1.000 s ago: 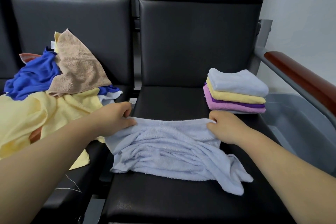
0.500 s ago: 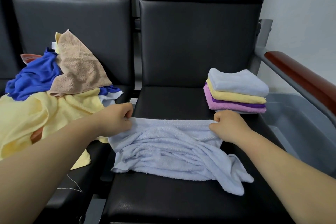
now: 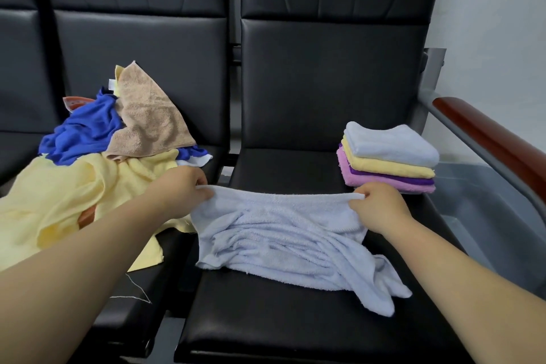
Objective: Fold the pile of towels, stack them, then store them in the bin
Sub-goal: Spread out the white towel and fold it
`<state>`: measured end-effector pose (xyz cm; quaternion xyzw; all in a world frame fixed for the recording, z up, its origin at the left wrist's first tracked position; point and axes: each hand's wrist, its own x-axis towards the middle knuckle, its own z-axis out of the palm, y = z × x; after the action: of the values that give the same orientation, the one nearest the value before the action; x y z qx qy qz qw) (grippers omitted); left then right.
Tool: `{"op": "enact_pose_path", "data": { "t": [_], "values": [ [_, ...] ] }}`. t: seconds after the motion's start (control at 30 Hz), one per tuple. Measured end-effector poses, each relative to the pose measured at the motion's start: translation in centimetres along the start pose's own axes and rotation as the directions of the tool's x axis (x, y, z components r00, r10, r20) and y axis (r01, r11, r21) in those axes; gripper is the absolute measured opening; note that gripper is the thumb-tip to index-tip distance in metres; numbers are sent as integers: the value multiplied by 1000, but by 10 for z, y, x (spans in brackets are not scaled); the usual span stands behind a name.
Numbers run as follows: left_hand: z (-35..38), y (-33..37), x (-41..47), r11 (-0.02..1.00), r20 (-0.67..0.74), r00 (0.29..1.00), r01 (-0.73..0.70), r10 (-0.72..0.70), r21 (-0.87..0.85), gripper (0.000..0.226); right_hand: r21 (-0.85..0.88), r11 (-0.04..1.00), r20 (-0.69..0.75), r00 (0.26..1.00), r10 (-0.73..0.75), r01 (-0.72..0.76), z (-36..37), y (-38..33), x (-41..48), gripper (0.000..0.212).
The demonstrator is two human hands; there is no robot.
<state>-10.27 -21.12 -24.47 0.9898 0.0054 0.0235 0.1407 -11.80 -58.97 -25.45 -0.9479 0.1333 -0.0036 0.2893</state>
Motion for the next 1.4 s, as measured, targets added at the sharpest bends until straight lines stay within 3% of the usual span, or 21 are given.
{"op": "enact_pose_path", "data": {
  "t": [0.07, 0.13, 0.2, 0.27, 0.37, 0.5, 0.7, 0.83, 0.9, 0.97, 1.1, 1.2, 1.3, 1.4],
  "values": [
    [-6, 1, -7, 996, -12, 999, 33, -34, -77, 20, 327, 935, 60, 991, 122, -135, -2, -6, -6, 10],
    [-11, 3, -11, 976, -13, 996, 84, -89, -203, 19, 649, 702, 185, 955, 230, -295, -6, -11, -11, 7],
    [-20, 5, -15, 925, -29, 987, 140, -160, -353, 18, 783, 500, 283, 928, 244, -370, -14, -20, -13, 6],
    [-35, 8, -15, 889, -74, 976, 153, -203, -431, 18, 833, 415, 308, 930, 203, -366, -25, -32, -8, 13],
    [-74, 20, -8, 896, -182, 958, 127, -223, -426, 24, 869, 420, 216, 964, 154, -262, -50, -62, 4, 28],
    [-143, 32, 13, 887, -382, 899, 16, -215, -462, 26, 913, 408, -20, 999, 48, -1, -107, -115, 13, 33],
    [-206, 59, 18, 821, -596, 780, -207, -189, -532, 16, 931, 259, -256, 966, -34, 256, -170, -143, 8, 15],
    [-180, 53, -2, 798, -539, 819, -188, -194, -572, 16, 904, 356, -241, 970, -28, 235, -160, -112, -3, 29],
    [-155, 47, -12, 788, -458, 876, -174, -150, -591, 17, 834, 515, -221, 975, -20, 200, -143, -89, -14, 13],
    [-124, 43, -25, 749, -368, 925, -173, -100, -640, 24, 686, 707, -224, 974, -25, 175, -120, -65, -28, 15],
    [-61, 25, -49, 708, -170, 980, -48, -103, -705, 21, 446, 880, -150, 983, -103, 160, -67, -15, -45, 23],
    [-26, 13, -60, 691, -108, 985, 14, -133, -722, 22, 308, 936, -93, 985, -148, 170, -38, 7, -46, 22],
    [-10, 12, -68, 594, -53, 981, 71, -188, -801, 22, 224, 954, -52, 979, -195, 202, -26, 11, -48, 20],
    [-6, 13, -73, 567, 62, 987, 137, -149, -812, 17, 63, 978, 96, 974, -203, 198, -27, 16, -47, 13]
  ]
}}
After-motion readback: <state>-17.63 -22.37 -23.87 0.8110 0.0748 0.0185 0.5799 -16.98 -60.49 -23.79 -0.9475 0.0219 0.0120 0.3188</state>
